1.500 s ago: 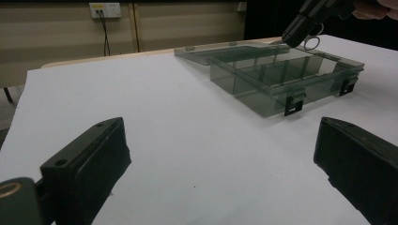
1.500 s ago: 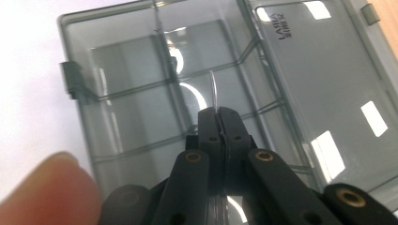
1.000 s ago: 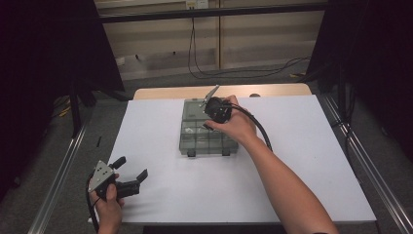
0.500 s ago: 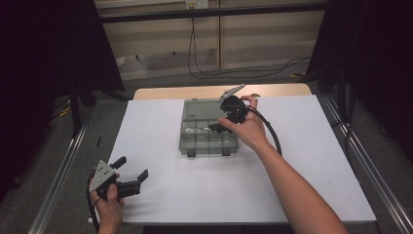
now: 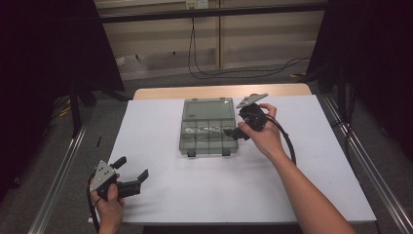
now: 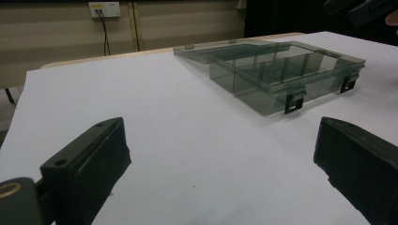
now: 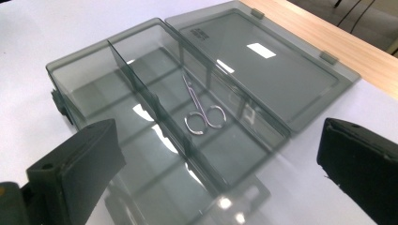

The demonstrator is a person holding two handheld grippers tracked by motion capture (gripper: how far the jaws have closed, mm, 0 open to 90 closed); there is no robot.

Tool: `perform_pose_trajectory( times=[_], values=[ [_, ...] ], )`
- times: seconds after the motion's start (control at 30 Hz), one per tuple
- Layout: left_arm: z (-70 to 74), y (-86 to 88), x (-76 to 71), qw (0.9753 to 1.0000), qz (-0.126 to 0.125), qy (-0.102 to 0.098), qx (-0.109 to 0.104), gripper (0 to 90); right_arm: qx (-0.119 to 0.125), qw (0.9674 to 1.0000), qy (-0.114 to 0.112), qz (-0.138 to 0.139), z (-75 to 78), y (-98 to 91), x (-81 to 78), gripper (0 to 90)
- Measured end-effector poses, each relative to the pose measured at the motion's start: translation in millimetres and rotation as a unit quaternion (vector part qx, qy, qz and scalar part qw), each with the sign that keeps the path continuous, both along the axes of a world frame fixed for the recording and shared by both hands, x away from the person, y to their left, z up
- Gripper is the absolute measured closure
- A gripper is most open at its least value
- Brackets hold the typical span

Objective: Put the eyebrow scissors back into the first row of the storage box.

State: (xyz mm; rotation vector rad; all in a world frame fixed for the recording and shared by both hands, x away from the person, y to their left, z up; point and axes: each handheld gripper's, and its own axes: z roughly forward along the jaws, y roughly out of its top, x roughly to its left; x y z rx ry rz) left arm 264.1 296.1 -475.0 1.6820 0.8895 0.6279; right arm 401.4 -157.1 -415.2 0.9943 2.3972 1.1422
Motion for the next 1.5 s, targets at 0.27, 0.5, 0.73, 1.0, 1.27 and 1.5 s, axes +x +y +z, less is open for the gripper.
perform_pose_trajectory(
  times=[0.27,0.5,0.73,1.0,1.27,1.5],
  values=[
    [0.1,-0.1,-0.3,1.0,0.005,0.002,0.005,3.4,0.011,0.9997,-0.012,-0.018,-4.9,-22.2,-16.3,0.0],
    [0.0,-0.2,0.1,1.0,0.004,0.001,0.005,3.4,0.019,0.999,-0.023,-0.033,-7.0,-37.2,-31.5,0.0],
    [0.0,0.1,0.1,1.0,0.001,0.001,0.007,3.4,0.032,0.9978,-0.03,-0.049,-8.5,-53.9,-47.3,0.0],
    [0.3,0.0,-0.4,0.9999,0.003,0.003,0.011,3.4,0.043,0.9963,-0.042,-0.061,-12.0,-71.8,-69.0,0.0],
    [-0.2,-0.8,-0.6,1.0,0.007,0.002,0.006,3.4,0.057,0.9942,-0.053,-0.074,-17.7,-90.8,-93.4,0.0],
    [-0.1,-1.0,-0.8,0.9999,0.01,0.002,0.009,3.4,0.071,0.9906,-0.063,-0.098,-27.2,-111.6,-115.1,0.0]
  ],
)
